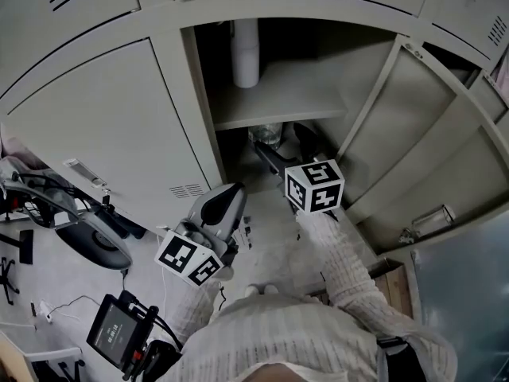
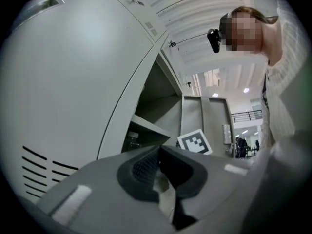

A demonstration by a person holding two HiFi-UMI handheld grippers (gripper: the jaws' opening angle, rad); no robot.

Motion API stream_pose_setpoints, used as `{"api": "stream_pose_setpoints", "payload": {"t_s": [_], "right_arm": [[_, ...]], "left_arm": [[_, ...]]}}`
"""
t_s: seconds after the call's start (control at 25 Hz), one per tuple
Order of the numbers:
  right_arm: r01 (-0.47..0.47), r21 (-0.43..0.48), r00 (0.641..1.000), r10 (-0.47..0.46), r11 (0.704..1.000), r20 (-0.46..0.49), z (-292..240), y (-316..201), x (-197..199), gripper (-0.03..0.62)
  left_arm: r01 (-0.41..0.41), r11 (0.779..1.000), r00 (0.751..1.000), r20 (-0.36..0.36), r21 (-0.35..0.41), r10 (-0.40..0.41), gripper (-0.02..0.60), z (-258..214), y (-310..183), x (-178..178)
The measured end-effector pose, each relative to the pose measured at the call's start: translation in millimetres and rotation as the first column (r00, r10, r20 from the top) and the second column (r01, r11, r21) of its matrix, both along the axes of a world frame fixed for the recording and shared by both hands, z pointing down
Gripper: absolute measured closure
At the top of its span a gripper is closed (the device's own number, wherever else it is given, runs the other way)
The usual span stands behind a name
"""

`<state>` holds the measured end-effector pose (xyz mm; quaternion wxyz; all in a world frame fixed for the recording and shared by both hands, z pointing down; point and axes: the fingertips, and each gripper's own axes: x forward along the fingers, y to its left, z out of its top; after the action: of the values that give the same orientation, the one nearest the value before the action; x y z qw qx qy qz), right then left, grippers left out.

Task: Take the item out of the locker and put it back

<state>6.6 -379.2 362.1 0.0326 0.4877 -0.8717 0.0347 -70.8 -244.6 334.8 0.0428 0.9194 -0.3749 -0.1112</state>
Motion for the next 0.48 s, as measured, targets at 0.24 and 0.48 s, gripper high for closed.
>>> {"api": "stream_pose_setpoints", "payload": {"t_s": [0.24,0.48], "right_arm": [[0.006,0.100,0.999,-0.010,0.995,0.046,-31,62,7,0.229],[0.022,0.147,0.994,-0.037,0.989,0.104,-53,118,20,0.269]], "left_arm": [[-0.029,1.000,1.000,-0.010,0.008,0.029,0.574,-4,17,12],[-0.041,0.999,0.999,-0.014,0.029,0.042,0.572,-11,35,19]]}}
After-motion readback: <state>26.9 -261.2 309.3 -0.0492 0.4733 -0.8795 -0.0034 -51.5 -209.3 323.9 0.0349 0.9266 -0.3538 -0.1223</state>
